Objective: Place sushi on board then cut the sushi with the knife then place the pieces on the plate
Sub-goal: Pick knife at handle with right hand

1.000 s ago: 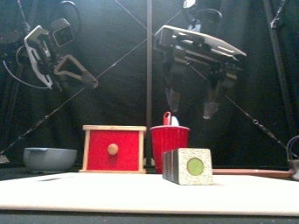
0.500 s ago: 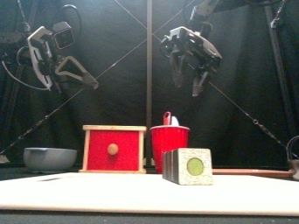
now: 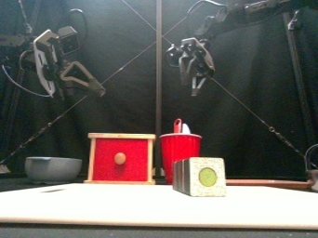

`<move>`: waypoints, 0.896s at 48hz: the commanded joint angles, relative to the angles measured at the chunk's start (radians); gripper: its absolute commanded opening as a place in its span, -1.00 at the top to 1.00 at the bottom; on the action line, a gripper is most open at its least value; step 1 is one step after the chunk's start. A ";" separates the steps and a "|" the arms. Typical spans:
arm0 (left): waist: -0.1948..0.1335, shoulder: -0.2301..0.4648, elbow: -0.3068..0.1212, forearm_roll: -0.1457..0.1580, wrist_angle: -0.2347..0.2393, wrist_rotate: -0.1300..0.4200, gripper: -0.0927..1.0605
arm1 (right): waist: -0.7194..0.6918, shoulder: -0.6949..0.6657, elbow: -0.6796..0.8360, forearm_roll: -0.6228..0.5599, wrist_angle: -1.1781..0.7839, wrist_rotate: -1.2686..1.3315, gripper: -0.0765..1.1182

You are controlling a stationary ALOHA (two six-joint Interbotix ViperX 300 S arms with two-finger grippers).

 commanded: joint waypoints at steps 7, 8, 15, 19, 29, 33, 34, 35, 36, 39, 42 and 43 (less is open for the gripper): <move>0.017 -0.002 -0.023 -0.002 -0.006 0.002 0.90 | -0.098 0.193 -0.322 0.124 0.233 -0.130 -0.71; 0.018 -0.002 -0.021 -0.002 -0.006 0.002 0.90 | -0.107 0.210 -0.342 0.144 0.232 -0.132 -0.71; 0.020 -0.002 -0.017 -0.002 -0.006 0.002 0.90 | -0.141 0.318 -0.434 0.278 0.239 -0.143 -0.71; 0.020 -0.002 -0.012 -0.002 -0.005 0.000 0.90 | -0.141 0.365 -0.462 0.290 0.265 -0.144 -0.71; 0.021 -0.002 0.000 -0.003 -0.005 0.002 0.90 | -0.141 0.413 -0.500 0.218 0.284 -0.137 -0.71; 0.023 -0.002 0.005 -0.002 -0.006 0.002 0.90 | -0.135 0.416 -0.491 0.207 0.290 -0.133 -0.71; 0.023 -0.002 0.006 -0.002 -0.005 0.002 0.90 | -0.130 0.416 -0.488 0.206 0.290 -0.133 -0.71; 0.023 -0.002 0.006 -0.002 -0.006 0.002 0.90 | -0.124 0.416 -0.485 0.201 0.291 -0.132 -0.71; 0.025 -0.002 0.009 -0.003 -0.006 0.002 0.90 | -0.121 0.416 -0.482 0.198 0.291 -0.132 -0.71; 0.025 -0.003 0.012 -0.002 -0.005 0.002 0.90 | -0.115 0.416 -0.469 0.187 0.293 -0.132 -0.71; 0.025 -0.002 0.017 -0.003 -0.005 0.000 0.90 | -0.107 0.413 -0.446 0.173 0.293 -0.129 -0.71; 0.025 -0.002 0.017 -0.002 -0.006 0.000 0.90 | -0.106 0.413 -0.439 0.173 0.293 -0.129 -0.71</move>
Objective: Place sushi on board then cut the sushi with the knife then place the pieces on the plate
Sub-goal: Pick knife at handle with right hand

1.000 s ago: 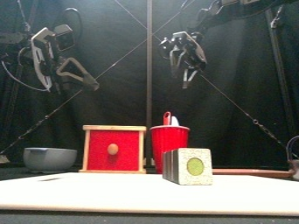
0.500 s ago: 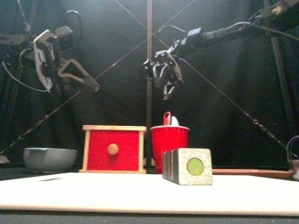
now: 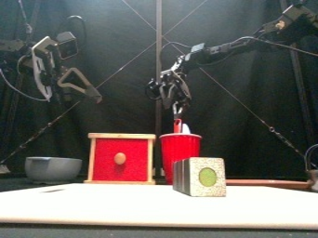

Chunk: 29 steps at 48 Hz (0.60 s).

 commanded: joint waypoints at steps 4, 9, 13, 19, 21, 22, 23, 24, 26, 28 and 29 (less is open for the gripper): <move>0.005 -0.002 -0.006 -0.002 -0.005 0.002 0.90 | 0.025 -0.034 0.046 -0.012 0.000 0.011 -0.71; 0.005 -0.002 -0.002 -0.002 -0.005 0.002 0.90 | 0.041 -0.035 0.069 -0.020 0.003 0.015 -0.71; 0.005 -0.002 0.000 -0.002 -0.005 0.002 0.90 | 0.049 -0.037 0.075 -0.021 0.003 0.017 -0.71; 0.005 -0.002 0.002 -0.002 -0.006 0.002 0.90 | 0.058 -0.037 0.086 -0.021 0.003 0.018 -0.71; 0.005 -0.002 0.002 -0.002 -0.005 0.002 0.90 | 0.064 -0.040 0.091 -0.021 0.005 0.018 -0.71; 0.005 -0.002 0.002 -0.002 -0.006 0.000 0.90 | 0.066 -0.037 0.094 -0.021 0.003 0.018 -0.71; 0.005 -0.002 0.002 -0.002 -0.005 0.000 0.90 | 0.067 -0.037 0.095 -0.021 0.005 0.018 -0.71; 0.005 -0.002 0.002 -0.002 -0.005 0.000 0.90 | 0.071 -0.037 0.097 -0.021 0.005 0.018 -0.71; 0.005 -0.002 0.002 -0.002 -0.006 0.000 0.90 | 0.074 -0.037 0.101 -0.023 0.005 0.018 -0.71; 0.003 -0.003 0.002 -0.002 -0.005 0.000 0.90 | 0.075 -0.037 0.104 -0.025 0.005 0.020 -0.71; 0.005 -0.003 0.002 -0.002 -0.005 0.000 0.90 | 0.075 -0.040 0.107 -0.025 0.005 0.020 -0.71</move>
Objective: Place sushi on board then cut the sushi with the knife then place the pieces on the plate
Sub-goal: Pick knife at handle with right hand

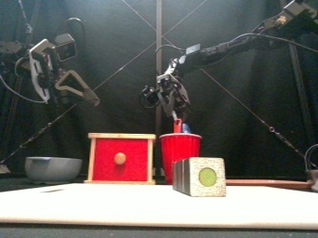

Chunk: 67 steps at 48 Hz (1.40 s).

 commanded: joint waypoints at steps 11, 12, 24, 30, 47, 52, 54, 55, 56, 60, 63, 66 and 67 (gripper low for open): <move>0.002 -0.002 -0.011 -0.002 -0.005 0.000 0.90 | 0.014 -0.041 -0.002 -0.023 0.000 0.000 -0.71; 0.003 -0.002 -0.011 -0.002 -0.005 0.000 0.90 | 0.015 -0.041 -0.002 -0.025 0.000 0.000 -0.71; 0.003 -0.002 -0.011 -0.002 -0.005 0.000 0.90 | 0.037 -0.041 -0.006 -0.025 0.000 0.002 -0.71; 0.003 -0.002 -0.011 -0.002 -0.005 0.000 0.90 | 0.049 -0.043 -0.014 -0.025 0.000 0.002 -0.71; 0.003 -0.002 -0.011 -0.002 -0.005 0.000 0.90 | 0.063 -0.041 -0.011 -0.025 0.002 0.003 -0.71; 0.003 -0.002 -0.009 -0.002 -0.005 0.000 0.90 | 0.061 -0.035 -0.006 -0.025 0.000 0.002 -0.71; 0.003 -0.002 -0.008 -0.002 -0.005 0.000 0.90 | 0.061 -0.035 -0.006 -0.025 0.002 0.002 -0.71; 0.003 -0.002 -0.006 -0.002 -0.005 0.000 0.90 | 0.061 -0.034 -0.006 -0.025 0.002 0.002 -0.71; 0.003 -0.002 -0.006 -0.003 -0.005 -0.002 0.90 | 0.061 -0.034 -0.006 -0.025 0.000 0.002 -0.71; 0.003 -0.002 -0.003 -0.012 -0.005 0.000 0.90 | 0.060 -0.034 -0.006 -0.025 0.000 0.002 -0.71; 0.003 -0.002 -0.002 -0.018 -0.005 0.000 0.90 | 0.061 -0.034 -0.006 -0.025 0.000 0.000 -0.71; 0.003 -0.002 0.000 -0.021 -0.005 0.002 0.90 | 0.063 -0.032 -0.005 -0.025 0.000 0.000 -0.71; 0.003 -0.002 -0.002 -0.021 -0.005 0.000 0.90 | 0.063 -0.032 -0.005 -0.025 0.000 0.000 -0.71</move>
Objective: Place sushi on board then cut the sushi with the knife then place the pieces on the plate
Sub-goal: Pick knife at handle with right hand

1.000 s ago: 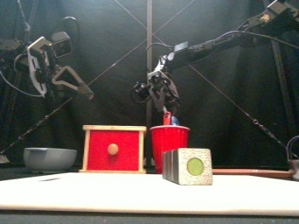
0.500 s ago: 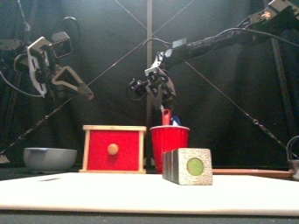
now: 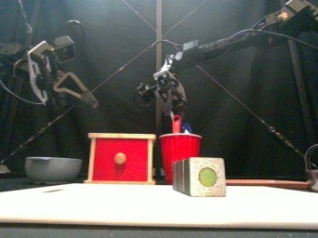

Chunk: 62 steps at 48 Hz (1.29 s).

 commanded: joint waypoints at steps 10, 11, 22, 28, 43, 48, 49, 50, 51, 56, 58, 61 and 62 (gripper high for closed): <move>0.003 -0.002 -0.012 -0.005 -0.005 0.002 0.90 | 0.002 -0.031 -0.008 0.002 -0.002 -0.003 -0.64; 0.003 -0.002 -0.011 -0.005 -0.005 0.002 0.90 | 0.002 -0.032 -0.006 0.003 -0.002 -0.003 -0.62; 0.003 -0.002 -0.011 -0.005 -0.005 0.002 0.90 | 0.003 -0.029 -0.005 0.002 0.000 -0.003 -0.40; 0.003 -0.002 -0.012 -0.005 -0.005 0.000 0.90 | 0.003 -0.023 0.003 0.003 0.000 -0.005 -0.26; 0.003 -0.002 -0.011 -0.005 -0.005 0.000 0.90 | 0.003 -0.018 0.026 0.002 0.000 -0.006 -0.19; 0.003 -0.002 -0.011 -0.005 -0.005 0.000 0.90 | 0.003 -0.018 0.035 0.002 -0.002 -0.006 -0.19; 0.003 -0.002 -0.011 -0.005 -0.005 0.002 0.90 | 0.003 -0.018 0.037 0.002 -0.002 -0.006 -0.19; 0.003 -0.002 -0.011 -0.005 -0.005 0.002 0.90 | 0.003 -0.018 0.038 0.002 -0.002 -0.006 -0.19; 0.003 -0.002 -0.011 -0.005 -0.005 0.002 0.90 | 0.005 -0.018 0.040 0.003 -0.002 -0.008 -0.19; 0.003 -0.002 -0.011 -0.005 -0.005 0.000 0.90 | 0.005 -0.018 0.049 0.003 -0.002 -0.009 -0.18; 0.003 -0.002 -0.011 -0.005 -0.005 0.000 0.90 | 0.005 -0.020 0.049 0.002 -0.002 -0.009 -0.18; 0.003 -0.002 -0.011 -0.005 -0.005 0.002 0.90 | 0.005 -0.020 0.052 0.002 0.000 -0.009 -0.18; 0.003 -0.002 -0.011 -0.005 -0.005 0.002 0.90 | 0.005 -0.020 0.054 0.003 0.000 -0.009 -0.18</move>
